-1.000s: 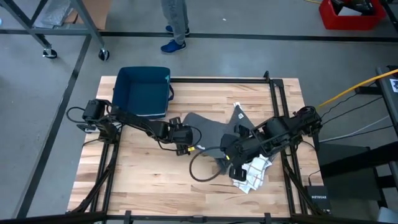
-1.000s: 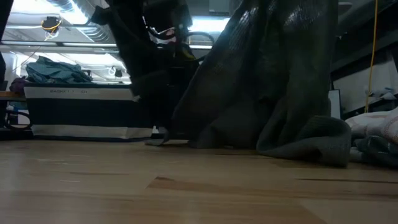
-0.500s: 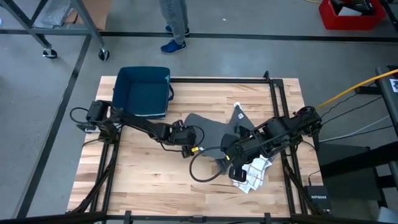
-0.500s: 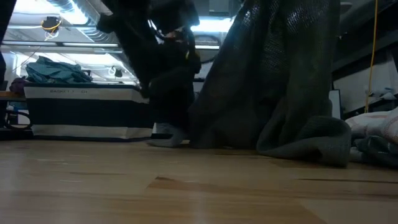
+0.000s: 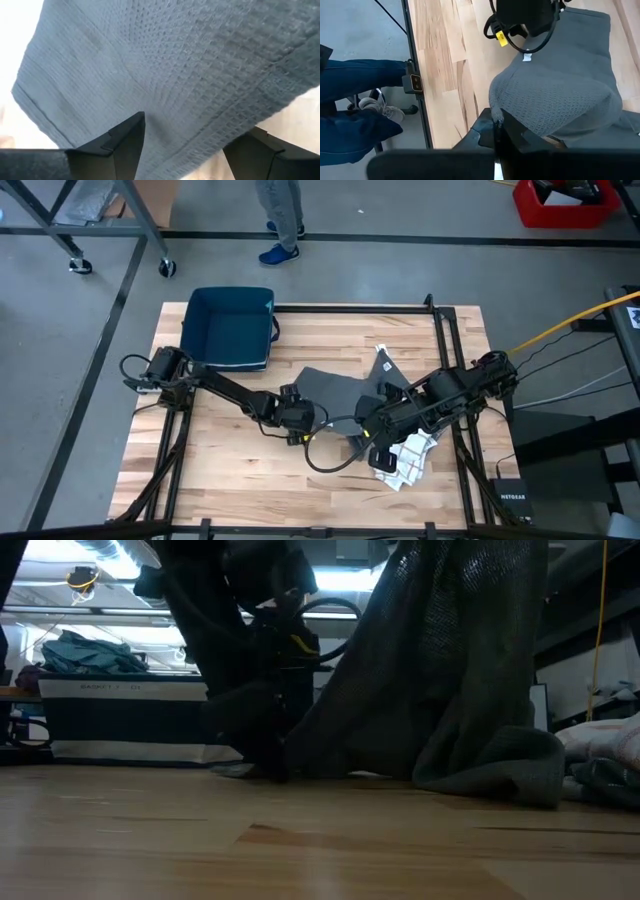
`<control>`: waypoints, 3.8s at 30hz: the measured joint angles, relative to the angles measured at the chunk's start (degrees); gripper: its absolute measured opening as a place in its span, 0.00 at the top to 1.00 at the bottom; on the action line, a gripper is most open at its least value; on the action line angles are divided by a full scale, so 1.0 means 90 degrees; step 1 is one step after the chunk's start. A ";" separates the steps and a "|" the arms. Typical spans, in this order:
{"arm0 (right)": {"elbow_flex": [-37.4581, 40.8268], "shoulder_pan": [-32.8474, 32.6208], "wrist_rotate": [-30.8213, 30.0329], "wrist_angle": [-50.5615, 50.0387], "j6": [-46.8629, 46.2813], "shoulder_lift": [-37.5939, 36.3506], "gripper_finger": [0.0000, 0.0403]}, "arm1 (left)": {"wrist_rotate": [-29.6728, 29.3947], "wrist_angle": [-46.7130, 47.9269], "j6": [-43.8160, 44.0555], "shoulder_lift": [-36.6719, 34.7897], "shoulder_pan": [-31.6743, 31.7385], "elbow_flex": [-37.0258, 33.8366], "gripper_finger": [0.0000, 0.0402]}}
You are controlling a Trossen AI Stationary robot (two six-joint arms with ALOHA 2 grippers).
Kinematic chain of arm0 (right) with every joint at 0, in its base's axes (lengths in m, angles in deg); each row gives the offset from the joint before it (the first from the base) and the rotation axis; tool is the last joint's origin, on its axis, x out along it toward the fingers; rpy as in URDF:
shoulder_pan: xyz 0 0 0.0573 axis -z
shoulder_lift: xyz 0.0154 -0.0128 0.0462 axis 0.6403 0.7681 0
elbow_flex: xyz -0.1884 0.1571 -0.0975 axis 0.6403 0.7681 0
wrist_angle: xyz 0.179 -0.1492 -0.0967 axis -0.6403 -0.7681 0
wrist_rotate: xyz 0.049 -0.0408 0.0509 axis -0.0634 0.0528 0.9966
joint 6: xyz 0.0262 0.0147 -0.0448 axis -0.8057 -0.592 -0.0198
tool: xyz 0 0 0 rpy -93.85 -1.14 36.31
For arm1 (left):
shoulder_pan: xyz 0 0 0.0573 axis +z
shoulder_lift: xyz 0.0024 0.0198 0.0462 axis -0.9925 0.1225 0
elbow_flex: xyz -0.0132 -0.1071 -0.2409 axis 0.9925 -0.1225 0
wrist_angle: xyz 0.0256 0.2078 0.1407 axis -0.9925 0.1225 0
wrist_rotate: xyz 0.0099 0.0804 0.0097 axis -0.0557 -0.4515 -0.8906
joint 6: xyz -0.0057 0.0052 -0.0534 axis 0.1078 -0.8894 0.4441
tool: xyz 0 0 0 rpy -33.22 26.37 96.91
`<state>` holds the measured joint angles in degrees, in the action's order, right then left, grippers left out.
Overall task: Fold towel
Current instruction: Fold the gray towel
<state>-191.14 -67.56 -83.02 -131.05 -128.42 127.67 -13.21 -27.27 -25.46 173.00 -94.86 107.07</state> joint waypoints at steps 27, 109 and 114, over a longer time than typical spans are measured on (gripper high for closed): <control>0.0000 0.0000 -0.1643 0.0003 0.0053 -0.0005 0.99 | -0.0723 0.2283 0.1256 -0.1896 -0.0833 -0.0027 0.99; -0.0202 0.5505 -0.4499 0.6114 0.7982 -0.2603 1.00 | 0.2437 -0.5542 0.0752 -0.2425 0.5580 0.3923 1.00; -0.0197 0.5995 -0.4196 0.6142 0.8067 -0.2599 1.00 | 0.2531 -0.5645 0.0788 -0.2334 0.5833 0.3942 1.00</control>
<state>-192.91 -13.61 -120.78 -75.77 -55.82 104.28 9.58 -78.07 -18.38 152.00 -42.37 142.54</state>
